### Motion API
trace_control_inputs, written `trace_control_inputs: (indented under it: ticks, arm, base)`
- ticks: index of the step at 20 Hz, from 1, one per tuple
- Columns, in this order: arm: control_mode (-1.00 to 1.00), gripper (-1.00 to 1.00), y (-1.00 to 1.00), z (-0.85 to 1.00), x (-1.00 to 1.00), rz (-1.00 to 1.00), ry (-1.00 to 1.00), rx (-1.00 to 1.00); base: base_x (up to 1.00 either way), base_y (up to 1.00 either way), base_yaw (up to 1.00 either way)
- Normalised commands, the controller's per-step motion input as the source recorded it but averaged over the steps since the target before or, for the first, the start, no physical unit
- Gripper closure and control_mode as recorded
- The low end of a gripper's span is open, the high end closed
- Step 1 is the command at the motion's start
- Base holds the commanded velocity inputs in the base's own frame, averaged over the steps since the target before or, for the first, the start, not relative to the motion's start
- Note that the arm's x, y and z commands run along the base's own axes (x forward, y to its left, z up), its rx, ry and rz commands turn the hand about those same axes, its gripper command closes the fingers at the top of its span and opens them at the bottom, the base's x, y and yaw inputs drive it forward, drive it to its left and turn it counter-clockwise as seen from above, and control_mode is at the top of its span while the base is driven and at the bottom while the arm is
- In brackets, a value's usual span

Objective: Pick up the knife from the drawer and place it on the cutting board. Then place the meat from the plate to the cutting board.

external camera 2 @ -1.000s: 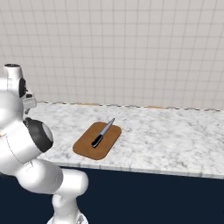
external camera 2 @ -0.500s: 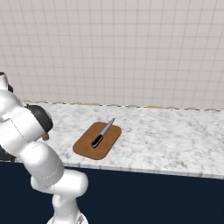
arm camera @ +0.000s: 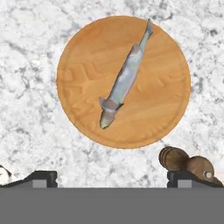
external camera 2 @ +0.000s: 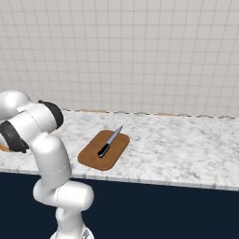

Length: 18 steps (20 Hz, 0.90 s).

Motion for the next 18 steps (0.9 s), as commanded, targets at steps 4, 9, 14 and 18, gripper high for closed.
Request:
trace_control_inputs:
  ticks: [4, 9, 14, 18]
  arm:
    - [-1.00, -1.00, 0.00, -0.21, 0.36, -0.15, 0.00, -0.02]
    - [-1.00, -1.00, 0.13, -0.33, 0.41, -0.01, 0.00, 0.00]
    - [-1.00, -1.00, 0.14, -0.40, 0.47, 0.00, 0.00, 0.00]
    - [-1.00, -1.00, 0.21, -0.34, 0.41, 0.00, 0.00, 0.00]
  base:
    - [0.00, 0.00, 0.00]
    - [0.00, 0.00, 0.00]
    - [0.00, 0.00, 0.00]
    - [0.00, 0.00, 0.00]
